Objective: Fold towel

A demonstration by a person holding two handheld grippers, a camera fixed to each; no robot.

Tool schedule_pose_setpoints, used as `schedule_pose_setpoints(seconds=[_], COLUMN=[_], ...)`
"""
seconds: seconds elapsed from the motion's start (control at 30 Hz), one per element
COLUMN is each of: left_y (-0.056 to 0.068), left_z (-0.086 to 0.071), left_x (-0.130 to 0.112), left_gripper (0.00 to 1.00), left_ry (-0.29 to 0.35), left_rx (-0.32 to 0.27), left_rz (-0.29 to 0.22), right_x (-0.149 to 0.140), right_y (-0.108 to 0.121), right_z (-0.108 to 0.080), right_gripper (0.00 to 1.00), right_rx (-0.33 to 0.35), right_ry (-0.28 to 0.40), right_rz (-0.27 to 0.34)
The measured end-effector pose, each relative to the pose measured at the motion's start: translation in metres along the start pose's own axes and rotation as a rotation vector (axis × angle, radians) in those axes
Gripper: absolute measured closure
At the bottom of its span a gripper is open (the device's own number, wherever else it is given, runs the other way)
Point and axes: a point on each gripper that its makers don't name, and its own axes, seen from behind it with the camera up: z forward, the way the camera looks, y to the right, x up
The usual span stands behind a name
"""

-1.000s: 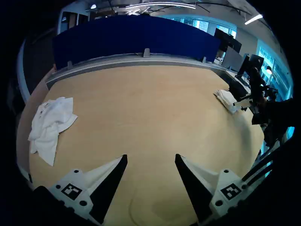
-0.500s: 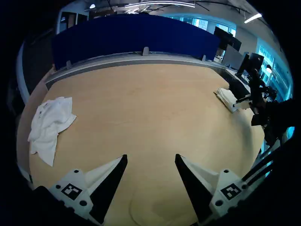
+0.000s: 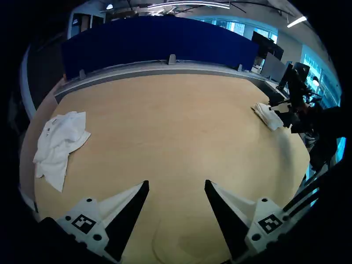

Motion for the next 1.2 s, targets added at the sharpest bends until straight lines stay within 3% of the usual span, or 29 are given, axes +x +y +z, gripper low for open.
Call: schedule_pose_setpoints(seconds=[0.43,0.7,0.9,1.2], left_y=[-0.003,-0.002,-0.004,-0.008], left_z=[-0.004,-0.005,-0.005,-0.006], left_x=[-0.005,-0.004,-0.002,0.006], left_gripper=[0.06,0.06,0.06,0.06], left_ry=[-0.007,-0.004,0.006,0.032], left_rx=[0.017,0.017,0.011,0.0], left_rz=[-0.003,0.0,0.0,-0.008], right_x=[-0.005,-0.01,0.003,-0.002], right_y=[-0.002,-0.003,-0.013,-0.038], right_z=[0.037,0.041,0.018,-0.046], right_gripper=[0.0,0.0,0.0,0.0], right_rx=[0.013,0.013,0.022,0.001], right_ry=[-0.038,-0.05,-0.008,0.056], right_rz=[0.014,0.024,0.022,0.02])
